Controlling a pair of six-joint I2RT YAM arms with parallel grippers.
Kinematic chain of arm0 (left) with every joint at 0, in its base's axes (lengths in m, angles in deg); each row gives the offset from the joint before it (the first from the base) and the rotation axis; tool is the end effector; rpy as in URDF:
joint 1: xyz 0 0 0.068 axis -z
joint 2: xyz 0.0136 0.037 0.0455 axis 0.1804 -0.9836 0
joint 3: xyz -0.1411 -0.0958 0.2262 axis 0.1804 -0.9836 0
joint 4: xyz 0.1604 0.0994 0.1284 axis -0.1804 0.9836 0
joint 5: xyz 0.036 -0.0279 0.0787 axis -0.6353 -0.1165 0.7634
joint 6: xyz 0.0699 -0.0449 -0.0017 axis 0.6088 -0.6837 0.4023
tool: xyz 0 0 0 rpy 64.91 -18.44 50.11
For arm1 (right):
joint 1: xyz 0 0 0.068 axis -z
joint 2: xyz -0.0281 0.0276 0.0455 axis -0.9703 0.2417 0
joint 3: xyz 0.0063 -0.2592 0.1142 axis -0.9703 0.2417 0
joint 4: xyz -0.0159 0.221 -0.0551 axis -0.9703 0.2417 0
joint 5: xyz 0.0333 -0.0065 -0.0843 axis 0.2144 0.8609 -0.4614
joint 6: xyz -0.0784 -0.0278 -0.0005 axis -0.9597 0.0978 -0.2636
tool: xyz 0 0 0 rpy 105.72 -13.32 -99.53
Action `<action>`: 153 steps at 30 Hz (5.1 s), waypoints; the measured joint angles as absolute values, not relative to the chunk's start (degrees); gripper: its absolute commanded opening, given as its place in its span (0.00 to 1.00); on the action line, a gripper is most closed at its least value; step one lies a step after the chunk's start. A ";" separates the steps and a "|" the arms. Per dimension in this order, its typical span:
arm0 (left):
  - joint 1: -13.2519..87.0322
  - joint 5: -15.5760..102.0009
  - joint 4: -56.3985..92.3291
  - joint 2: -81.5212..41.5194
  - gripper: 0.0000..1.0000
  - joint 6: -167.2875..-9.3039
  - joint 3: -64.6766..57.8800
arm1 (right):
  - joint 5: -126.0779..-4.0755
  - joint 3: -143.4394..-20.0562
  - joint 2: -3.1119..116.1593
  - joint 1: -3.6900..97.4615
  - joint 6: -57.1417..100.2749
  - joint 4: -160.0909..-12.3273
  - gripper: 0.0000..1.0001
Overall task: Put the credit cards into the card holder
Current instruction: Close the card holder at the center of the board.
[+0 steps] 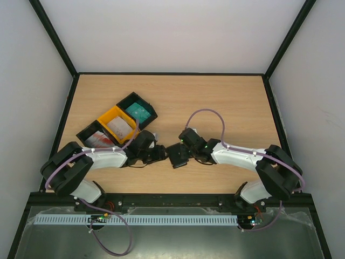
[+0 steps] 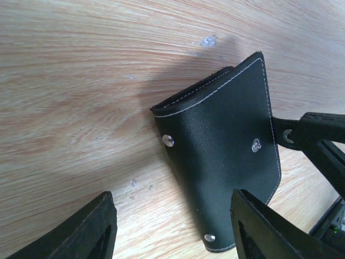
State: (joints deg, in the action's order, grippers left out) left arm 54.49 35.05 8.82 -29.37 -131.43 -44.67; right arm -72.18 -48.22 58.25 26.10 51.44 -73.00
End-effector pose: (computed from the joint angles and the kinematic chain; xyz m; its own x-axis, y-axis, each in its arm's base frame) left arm 0.1814 -0.2043 0.1563 -0.9478 -0.1719 -0.2687 0.0748 0.6989 -0.7113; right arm 0.1723 0.2058 0.1758 -0.8795 -0.1173 -0.4611 -0.3031 0.8852 0.3529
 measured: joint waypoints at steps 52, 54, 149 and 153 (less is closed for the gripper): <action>54.79 33.47 7.56 -37.21 0.28 -127.39 -39.97 | -63.09 -45.84 62.14 26.56 52.68 -84.13 0.02; 54.81 33.47 7.56 -37.21 0.28 -127.39 -39.97 | -62.78 -45.64 62.14 26.56 52.93 -84.54 0.02; 55.06 32.62 7.12 -38.98 0.24 -127.11 -38.84 | -52.49 -24.59 59.34 27.26 62.74 -118.31 0.02; 55.08 32.62 7.14 -39.12 0.24 -127.11 -38.75 | -52.49 -24.09 59.95 27.17 62.70 -119.51 0.02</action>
State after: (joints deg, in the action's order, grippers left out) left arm 55.08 32.62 7.14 -39.12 -127.11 -38.75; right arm -52.49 -24.09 59.95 27.17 62.70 -119.51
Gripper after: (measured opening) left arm 0.237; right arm 0.020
